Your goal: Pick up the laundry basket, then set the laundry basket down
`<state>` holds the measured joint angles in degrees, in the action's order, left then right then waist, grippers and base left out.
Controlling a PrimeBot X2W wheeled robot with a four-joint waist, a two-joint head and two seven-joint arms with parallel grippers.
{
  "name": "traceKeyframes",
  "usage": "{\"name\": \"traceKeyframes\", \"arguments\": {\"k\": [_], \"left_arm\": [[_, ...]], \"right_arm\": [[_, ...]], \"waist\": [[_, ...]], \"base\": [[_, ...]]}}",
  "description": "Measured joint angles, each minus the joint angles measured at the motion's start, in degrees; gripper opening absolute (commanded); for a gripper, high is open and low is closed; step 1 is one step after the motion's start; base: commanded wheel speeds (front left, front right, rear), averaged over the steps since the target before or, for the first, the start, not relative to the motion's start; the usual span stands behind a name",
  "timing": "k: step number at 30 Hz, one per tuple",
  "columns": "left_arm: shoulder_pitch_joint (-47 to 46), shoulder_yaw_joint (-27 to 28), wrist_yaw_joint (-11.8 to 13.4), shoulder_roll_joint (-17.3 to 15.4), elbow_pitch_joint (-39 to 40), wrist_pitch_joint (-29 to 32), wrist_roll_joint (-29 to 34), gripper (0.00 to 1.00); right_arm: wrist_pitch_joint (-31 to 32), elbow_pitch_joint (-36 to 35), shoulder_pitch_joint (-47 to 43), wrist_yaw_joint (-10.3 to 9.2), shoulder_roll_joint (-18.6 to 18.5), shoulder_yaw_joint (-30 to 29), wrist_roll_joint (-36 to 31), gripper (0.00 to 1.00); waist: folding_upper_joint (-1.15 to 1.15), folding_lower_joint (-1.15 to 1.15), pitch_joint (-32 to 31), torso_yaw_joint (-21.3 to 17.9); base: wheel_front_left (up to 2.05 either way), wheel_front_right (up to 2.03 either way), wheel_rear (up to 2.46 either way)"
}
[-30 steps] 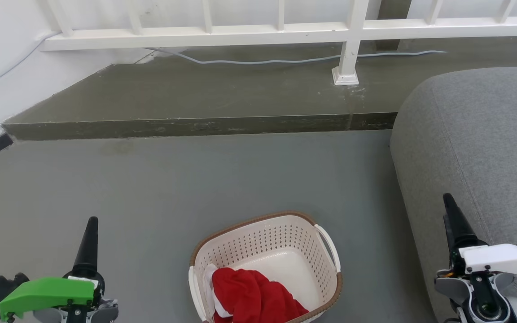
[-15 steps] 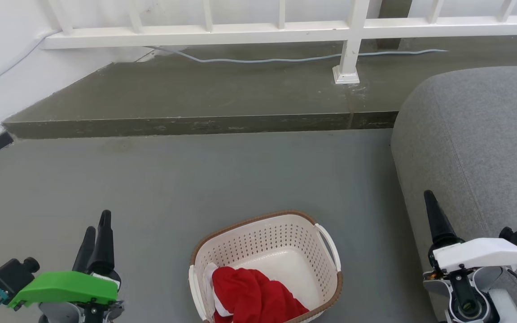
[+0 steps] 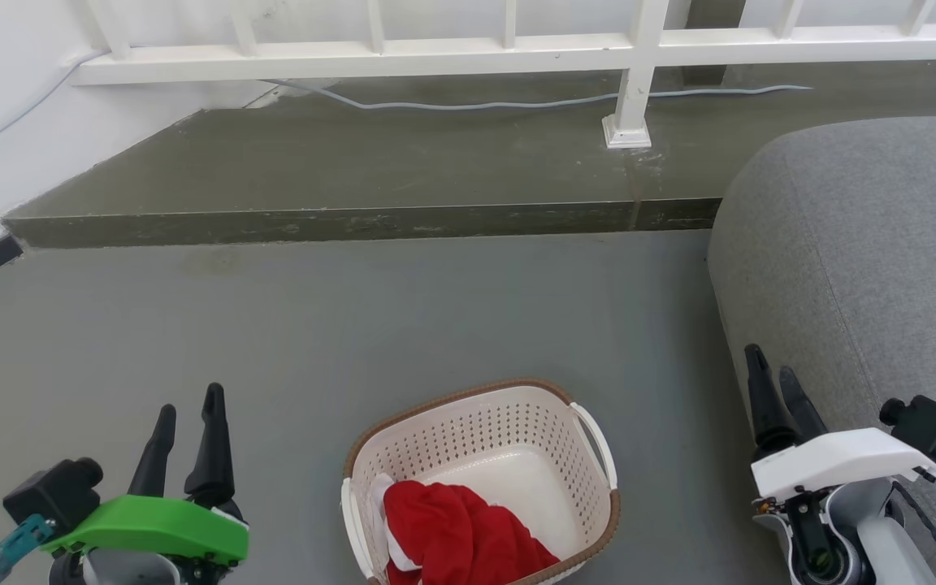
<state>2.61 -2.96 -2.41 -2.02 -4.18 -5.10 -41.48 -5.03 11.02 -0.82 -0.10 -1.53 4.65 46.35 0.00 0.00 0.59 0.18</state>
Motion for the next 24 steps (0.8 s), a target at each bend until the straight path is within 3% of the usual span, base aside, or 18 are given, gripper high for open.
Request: {"name": "traceKeyframes", "arguments": {"k": [24], "left_arm": [[2.36, -4.67, 2.53, -0.68, 4.64, -4.63, 20.38, 1.0]], "right_arm": [[-4.83, -2.82, -0.87, -3.11, -0.36, 5.46, -18.13, 1.0]], "waist": [[0.0, 0.0, 0.58, 0.0]], "base": [[0.0, 0.0, 0.0]]}}
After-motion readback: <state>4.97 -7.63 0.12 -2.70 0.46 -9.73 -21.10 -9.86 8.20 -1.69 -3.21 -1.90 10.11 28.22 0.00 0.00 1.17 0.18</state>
